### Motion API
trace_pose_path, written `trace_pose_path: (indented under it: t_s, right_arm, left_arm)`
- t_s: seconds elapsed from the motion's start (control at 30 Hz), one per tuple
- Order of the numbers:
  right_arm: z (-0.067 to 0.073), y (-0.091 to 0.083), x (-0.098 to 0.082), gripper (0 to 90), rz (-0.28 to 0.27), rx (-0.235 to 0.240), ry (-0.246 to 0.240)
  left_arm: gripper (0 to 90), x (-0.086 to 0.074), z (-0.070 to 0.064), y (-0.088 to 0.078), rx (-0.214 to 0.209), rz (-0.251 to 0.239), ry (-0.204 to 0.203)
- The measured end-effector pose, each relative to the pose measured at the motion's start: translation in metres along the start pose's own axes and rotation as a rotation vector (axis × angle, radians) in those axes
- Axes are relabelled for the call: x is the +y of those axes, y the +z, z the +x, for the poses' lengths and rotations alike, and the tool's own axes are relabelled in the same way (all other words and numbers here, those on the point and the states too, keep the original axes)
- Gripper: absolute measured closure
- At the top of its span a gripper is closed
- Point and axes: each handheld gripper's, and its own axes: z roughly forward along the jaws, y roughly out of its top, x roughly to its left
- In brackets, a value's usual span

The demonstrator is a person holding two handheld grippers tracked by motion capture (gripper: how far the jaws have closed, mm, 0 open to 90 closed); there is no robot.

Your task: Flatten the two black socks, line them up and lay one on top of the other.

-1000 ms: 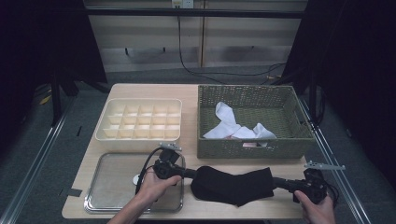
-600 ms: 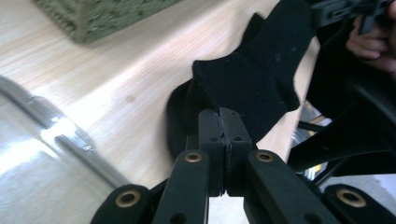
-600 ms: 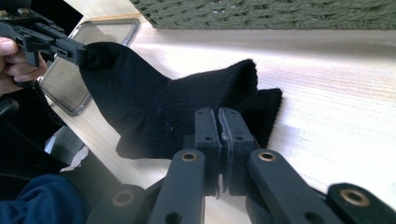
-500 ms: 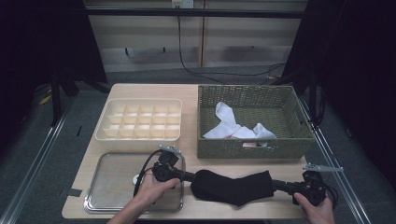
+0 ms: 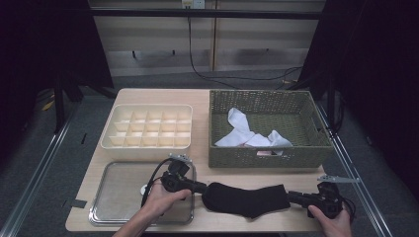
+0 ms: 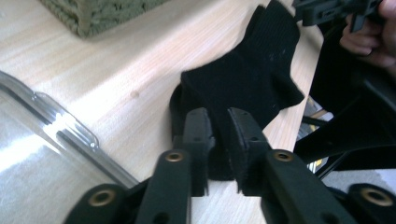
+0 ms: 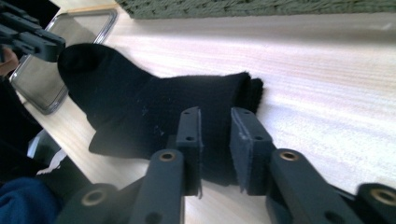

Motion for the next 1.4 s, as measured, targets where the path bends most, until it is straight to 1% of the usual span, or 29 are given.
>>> trace_pose_path:
  t_s: [0.1, 0.13, 0.2, 0.23, 0.27, 0.3, 0.37, 0.43, 0.5, 0.53, 0.57, 0.6, 0.63, 0.67, 0.7, 0.73, 0.77, 0.8, 0.87, 0.93, 0.97, 1.03, 1.1, 1.13, 1.17, 1.2, 1.23, 1.3, 1.4]
  right_arm:
    - [0.001, 0.004, 0.0, 69.0, 0.013, -0.015, -0.002]
    - [0.001, 0.005, 0.0, 67.5, 0.017, -0.026, -0.001]
    - [0.001, 0.008, 0.0, 65.1, 0.021, -0.029, -0.003]
    - [0.002, 0.009, 0.0, 63.0, 0.026, -0.039, -0.003]
    - [0.001, 0.01, 0.0, 62.9, 0.029, -0.039, 0.001]
    - [0.001, 0.011, 0.0, 62.1, 0.029, -0.041, -0.002]
    - [0.001, 0.013, 0.0, 60.4, 0.035, -0.05, -0.003]
    - [0.002, 0.013, -0.001, 58.9, 0.039, -0.052, -0.008]
    - [0.002, 0.014, -0.002, 58.3, 0.038, -0.048, -0.002]
    - [0.001, 0.014, -0.003, 57.3, 0.041, -0.048, 0.0]
    - [0.0, 0.015, -0.003, 56.9, 0.048, -0.057, -0.003]
    - [0.001, 0.015, -0.003, 56.4, 0.047, -0.076, -0.004]
    - [0.001, 0.014, -0.003, 55.9, 0.045, -0.083, -0.007]
    - [0.001, 0.014, -0.003, 54.5, 0.036, -0.064, -0.005]
    - [0.001, 0.014, -0.004, 53.0, 0.035, -0.061, -0.002]
    - [0.001, 0.015, -0.004, 53.0, 0.04, -0.07, -0.002]
    - [0.001, 0.017, -0.004, 52.7, 0.06, -0.069, -0.007]
    - [0.001, 0.019, -0.004, 51.8, 0.064, -0.058, -0.012]
    - [0.002, 0.021, -0.004, 50.2, 0.064, -0.049, -0.009]
    - [0.002, 0.022, -0.003, 50.2, 0.065, -0.047, -0.008]
    - [0.002, 0.022, -0.003, 50.6, 0.065, -0.045, -0.003]
    - [0.003, 0.023, -0.004, 54.4, 0.072, -0.032, -0.01]
    - [0.003, 0.023, -0.004, 63.5, 0.081, -0.035, -0.009]
    - [0.003, 0.024, -0.004, 66.4, 0.089, -0.026, -0.007]
    - [0.003, 0.024, -0.003, 69.4, 0.088, -0.037, -0.002]
    - [0.002, 0.024, -0.003, 72.2, 0.088, -0.033, -0.004]
    - [0.002, 0.024, -0.003, 75.4, 0.085, -0.016, 0.002]
    - [0.002, 0.024, -0.002, 77.8, 0.073, 0.007, 0.012]
    - [0.002, 0.024, -0.002, 79.6, 0.075, 0.032, 0.023]
  left_arm:
    - [70.0, 0.001, 0.001, 0.005, 0.033, 0.02, -0.003]
    - [68.5, 0.001, 0.001, 0.007, 0.052, 0.014, -0.005]
    - [67.2, 0.002, 0.003, 0.008, 0.049, 0.025, 0.006]
    - [66.8, 0.003, 0.003, 0.009, 0.045, 0.023, -0.004]
    - [65.8, 0.003, 0.003, 0.009, 0.048, 0.029, -0.001]
    - [64.2, 0.003, 0.003, 0.01, 0.066, 0.031, -0.003]
    - [63.2, 0.003, 0.005, 0.012, 0.059, 0.041, -0.001]
    - [62.9, 0.002, 0.002, 0.013, 0.07, 0.048, 0.0]
    - [64.1, 0.001, -0.001, 0.014, 0.07, 0.054, 0.021]
    - [66.9, 0.001, -0.001, 0.014, 0.063, 0.057, 0.023]
    - [68.8, 0.0, -0.002, 0.014, 0.064, 0.047, 0.018]
    - [69.5, -0.001, -0.004, 0.015, 0.069, 0.042, 0.025]
    - [69.7, -0.001, -0.004, 0.016, 0.073, 0.049, 0.024]
    - [69.4, -0.002, -0.001, 0.015, 0.038, 0.047, 0.014]
    - [69.2, -0.002, 0.001, 0.015, 0.039, 0.046, 0.008]
    - [68.6, -0.001, 0.001, 0.016, 0.06, 0.049, 0.009]
    - [66.7, -0.001, 0.003, 0.016, 0.047, 0.047, -0.006]
    - [64.9, -0.001, 0.004, 0.015, 0.037, 0.049, -0.007]
    - [62.1, -0.002, 0.006, 0.016, 0.047, 0.048, -0.012]
    - [61.9, -0.002, 0.007, 0.017, 0.041, 0.052, -0.017]
    - [61.6, -0.002, 0.006, 0.018, 0.051, 0.061, -0.01]
    - [61.6, -0.003, 0.004, 0.019, 0.042, 0.072, -0.005]
    - [62.8, -0.003, 0.003, 0.022, 0.044, 0.093, 0.006]
    - [63.4, -0.004, 0.003, 0.024, 0.046, 0.094, 0.002]
    - [64.1, -0.003, 0.003, 0.025, 0.04, 0.096, 0.006]
    - [65.1, -0.003, 0.003, 0.026, 0.042, 0.1, 0.007]
    - [65.7, -0.003, 0.003, 0.026, 0.038, 0.106, 0.013]
    - [66.6, -0.003, 0.003, 0.026, 0.037, 0.111, 0.018]
    - [67.5, -0.003, 0.003, 0.026, 0.04, 0.102, 0.007]
